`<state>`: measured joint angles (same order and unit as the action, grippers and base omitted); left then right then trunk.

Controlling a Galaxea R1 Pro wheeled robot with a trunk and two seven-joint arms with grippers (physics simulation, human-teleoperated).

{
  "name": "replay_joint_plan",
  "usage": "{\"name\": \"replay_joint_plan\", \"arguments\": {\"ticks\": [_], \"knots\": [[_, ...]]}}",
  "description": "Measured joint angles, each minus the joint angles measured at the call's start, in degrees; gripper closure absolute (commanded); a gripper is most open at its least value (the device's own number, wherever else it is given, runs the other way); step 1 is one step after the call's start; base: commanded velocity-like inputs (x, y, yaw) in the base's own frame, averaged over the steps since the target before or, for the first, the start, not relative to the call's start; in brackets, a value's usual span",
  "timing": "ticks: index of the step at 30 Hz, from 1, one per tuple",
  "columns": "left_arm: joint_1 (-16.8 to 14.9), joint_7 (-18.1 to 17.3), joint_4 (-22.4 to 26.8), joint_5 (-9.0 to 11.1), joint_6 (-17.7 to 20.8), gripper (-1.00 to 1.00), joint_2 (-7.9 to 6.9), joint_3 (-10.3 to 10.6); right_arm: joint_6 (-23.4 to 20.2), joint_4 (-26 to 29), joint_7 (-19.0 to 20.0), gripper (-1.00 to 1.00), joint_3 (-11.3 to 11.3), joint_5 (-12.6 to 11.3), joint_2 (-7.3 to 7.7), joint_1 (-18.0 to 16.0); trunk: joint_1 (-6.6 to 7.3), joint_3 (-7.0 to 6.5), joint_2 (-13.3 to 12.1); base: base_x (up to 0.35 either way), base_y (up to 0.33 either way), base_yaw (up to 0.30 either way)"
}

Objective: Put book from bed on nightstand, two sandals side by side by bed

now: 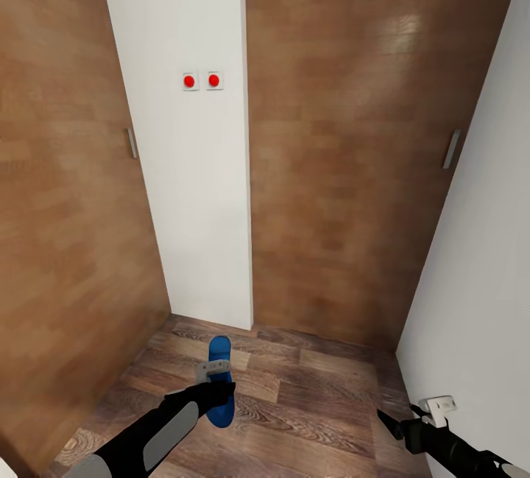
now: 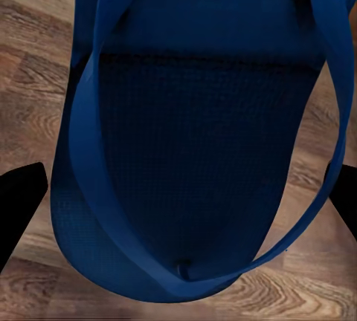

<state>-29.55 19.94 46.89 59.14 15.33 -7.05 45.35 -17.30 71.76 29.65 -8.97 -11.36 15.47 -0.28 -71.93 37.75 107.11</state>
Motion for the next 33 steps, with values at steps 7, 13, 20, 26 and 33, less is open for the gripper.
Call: {"name": "replay_joint_plan", "arguments": {"ticks": [7,13,20,26,33], "knots": [[0.0,0.0,0.0,0.0,0.0,1.0,0.0,0.0,0.0,0.0,0.0,-1.0,0.0,0.0,0.0,0.0,-0.02,0.0,0.0,-0.313,0.0,0.0],[0.0,-0.1,0.0,0.0,0.1,1.0,0.0,0.0,0.0,0.0,0.0,-1.0,0.0,0.0,0.0,0.0,-0.02,0.0,0.0,-0.338,0.0,0.0],[0.0,-0.1,0.0,0.0,0.0,1.0,0.0,0.0,0.0,0.0,0.0,-1.0,0.0,0.0,0.0,0.0,0.01,0.0,0.0,-0.162,0.0,0.0],[0.0,-0.1,0.0,0.0,0.0,1.0,0.0,0.0,0.0,0.0,0.0,-1.0,0.0,0.0,0.0,0.0,0.02,0.0,0.0,-0.015,0.091,0.0],[0.0,-0.1,0.0,0.0,-0.1,1.0,-0.01,0.0,0.0,0.0,0.0,-1.0,0.1,0.0,0.0,0.0,0.02,0.03,0.0,-0.001,0.063,0.1]]}}
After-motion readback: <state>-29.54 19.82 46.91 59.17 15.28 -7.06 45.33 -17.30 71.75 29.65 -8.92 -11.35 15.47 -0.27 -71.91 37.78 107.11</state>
